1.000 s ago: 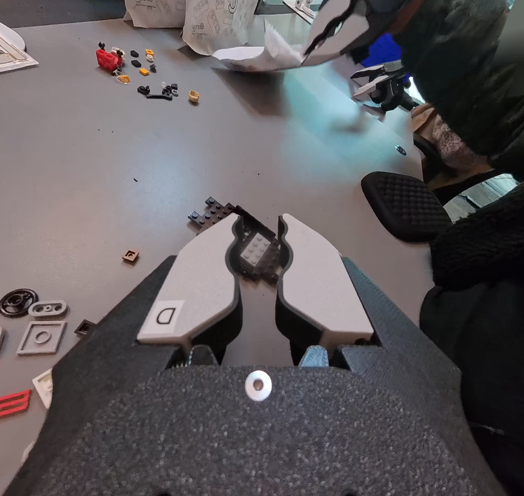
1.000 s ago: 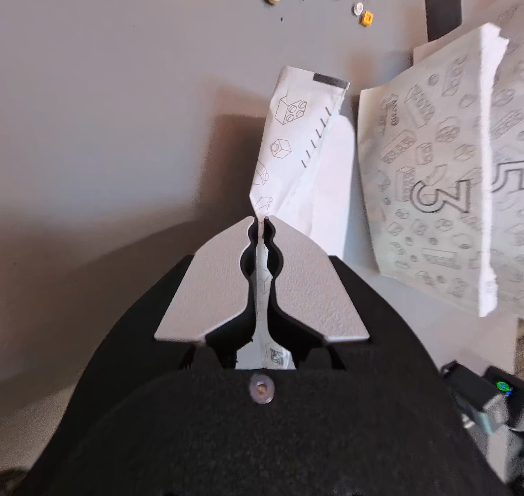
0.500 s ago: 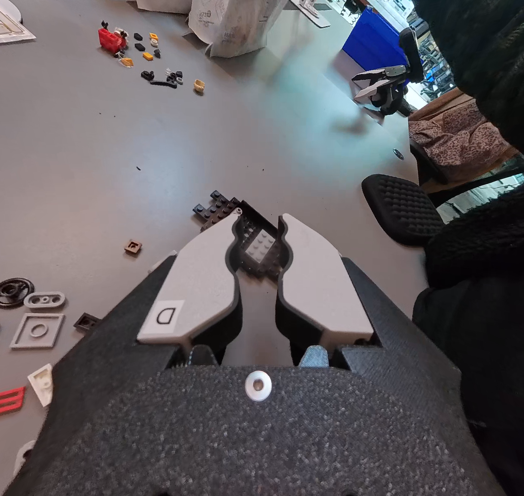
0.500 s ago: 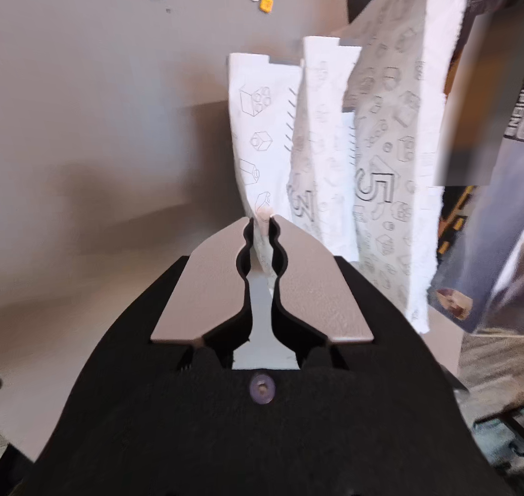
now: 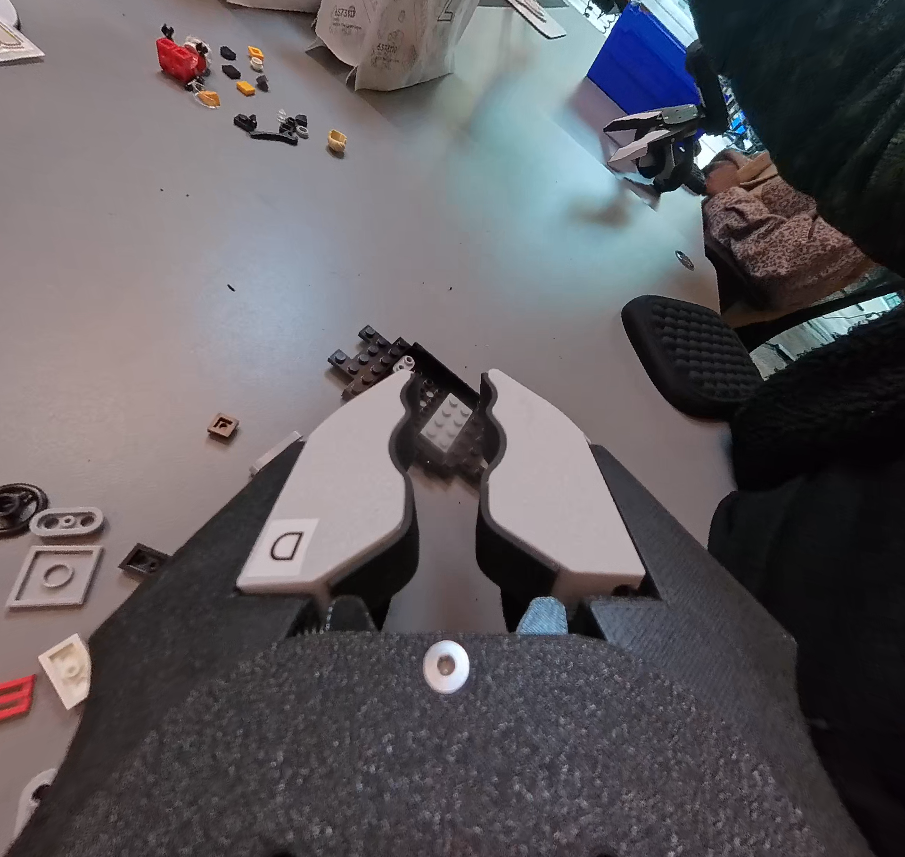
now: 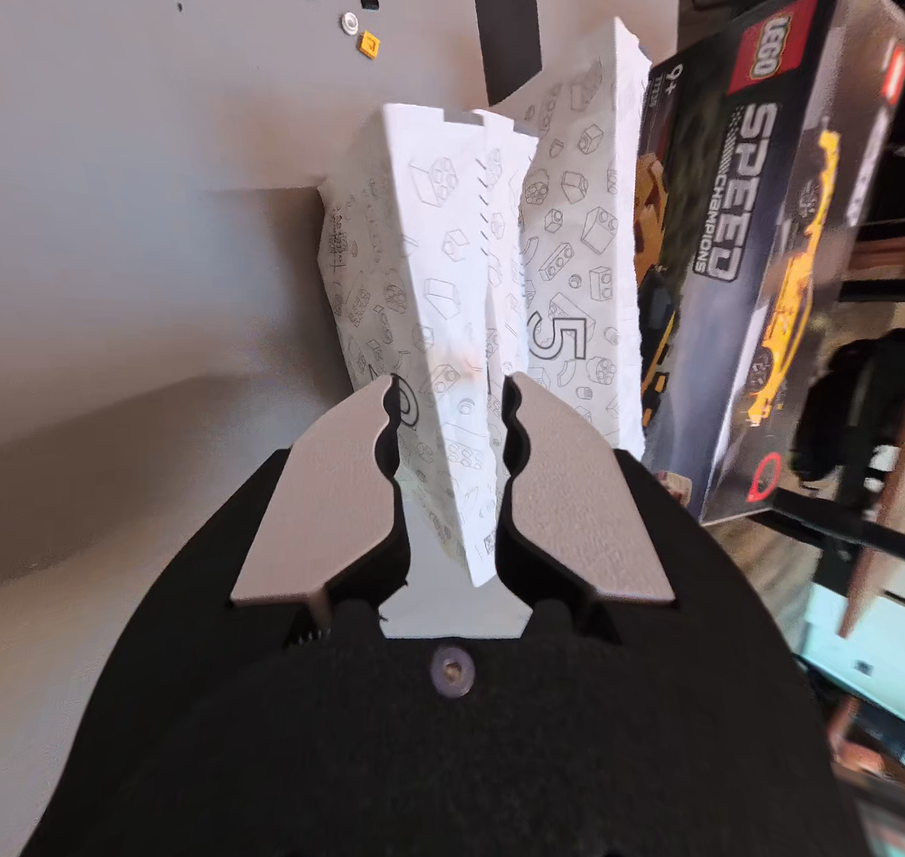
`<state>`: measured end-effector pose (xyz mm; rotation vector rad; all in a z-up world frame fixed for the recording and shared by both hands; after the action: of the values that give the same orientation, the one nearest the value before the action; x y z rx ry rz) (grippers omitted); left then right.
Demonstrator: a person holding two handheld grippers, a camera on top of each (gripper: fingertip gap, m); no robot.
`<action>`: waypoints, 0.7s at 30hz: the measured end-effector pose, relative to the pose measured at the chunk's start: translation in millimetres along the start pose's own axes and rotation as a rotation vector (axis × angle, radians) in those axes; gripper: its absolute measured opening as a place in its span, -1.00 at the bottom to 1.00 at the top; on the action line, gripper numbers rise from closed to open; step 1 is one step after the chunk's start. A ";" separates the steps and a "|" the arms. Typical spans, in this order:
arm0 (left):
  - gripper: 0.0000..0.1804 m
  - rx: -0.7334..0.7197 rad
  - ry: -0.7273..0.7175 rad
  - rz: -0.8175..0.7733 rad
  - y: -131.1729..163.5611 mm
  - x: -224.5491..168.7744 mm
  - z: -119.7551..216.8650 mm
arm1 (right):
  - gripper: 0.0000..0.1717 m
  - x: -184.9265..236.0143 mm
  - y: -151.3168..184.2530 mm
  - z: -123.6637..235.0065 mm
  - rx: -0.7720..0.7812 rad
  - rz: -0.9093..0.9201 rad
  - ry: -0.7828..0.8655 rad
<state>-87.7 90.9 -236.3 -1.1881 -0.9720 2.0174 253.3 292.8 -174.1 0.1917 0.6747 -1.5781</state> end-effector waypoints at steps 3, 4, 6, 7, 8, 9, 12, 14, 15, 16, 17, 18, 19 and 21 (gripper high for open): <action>-0.76 -0.001 0.000 0.000 -0.1 -0.1 0.0 | -0.52 8.4 1.4 -3.7 0.022 0.103 0.079; -0.76 0.001 0.000 -0.001 0.2 -0.2 -0.3 | -0.52 10.9 2.6 -6.2 0.030 0.128 0.093; -0.76 0.007 0.000 -0.004 0.9 -0.7 -1.1 | -0.51 13.2 7.4 -13.7 0.061 0.149 0.101; -0.76 0.009 0.000 -0.007 1.3 -0.8 -1.4 | -0.52 14.3 9.5 -18.3 0.071 0.146 0.093; -0.76 0.010 -0.002 -0.010 1.4 -1.0 -1.6 | -0.55 15.1 11.6 -23.0 0.080 0.142 0.081; -0.76 0.010 -0.003 -0.011 1.4 -0.9 -1.4 | -0.59 14.4 13.1 -27.0 0.090 0.143 0.080; -0.76 0.000 -0.005 -0.003 0.2 0.1 -0.2 | -0.92 14.0 12.7 -26.9 0.088 0.121 -0.003; -0.76 -0.003 -0.002 0.003 -0.3 0.5 0.1 | -0.95 13.8 12.7 -25.8 0.079 0.066 -0.077; -0.76 -0.001 0.000 0.003 -0.2 0.3 -0.1 | -0.96 13.0 14.2 -25.6 0.082 0.068 -0.095; -0.76 0.001 0.001 0.001 0.2 0.1 -0.4 | -0.97 12.5 15.9 -25.9 0.085 0.068 -0.111; -0.76 0.004 0.002 -0.001 0.6 -0.2 -0.6 | -0.97 12.4 17.4 -26.5 0.088 0.062 -0.127; -0.76 0.007 0.003 -0.003 0.9 -0.6 -0.9 | -0.97 11.3 17.7 -27.1 0.084 0.056 -0.134; -0.76 0.009 0.004 -0.005 1.1 -0.9 -1.0 | -0.97 10.2 17.8 -27.6 0.079 0.050 -0.137; -0.76 0.007 0.003 -0.007 0.8 -1.1 -0.5 | -0.94 8.2 17.4 -28.2 0.076 0.032 -0.129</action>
<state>-86.9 89.8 -236.6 -1.1825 -0.9656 2.0109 261.2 300.9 -206.3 0.1544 0.5094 -1.5722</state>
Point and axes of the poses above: each gripper's, where its closed fingertips meet, z back along the fingers, y out of its underside, x = y × z across the jaws, the point moved 2 cm from there along z, back along the fingers, and after that the axes turned 4 degrees about -x, right-handed, at the moved point
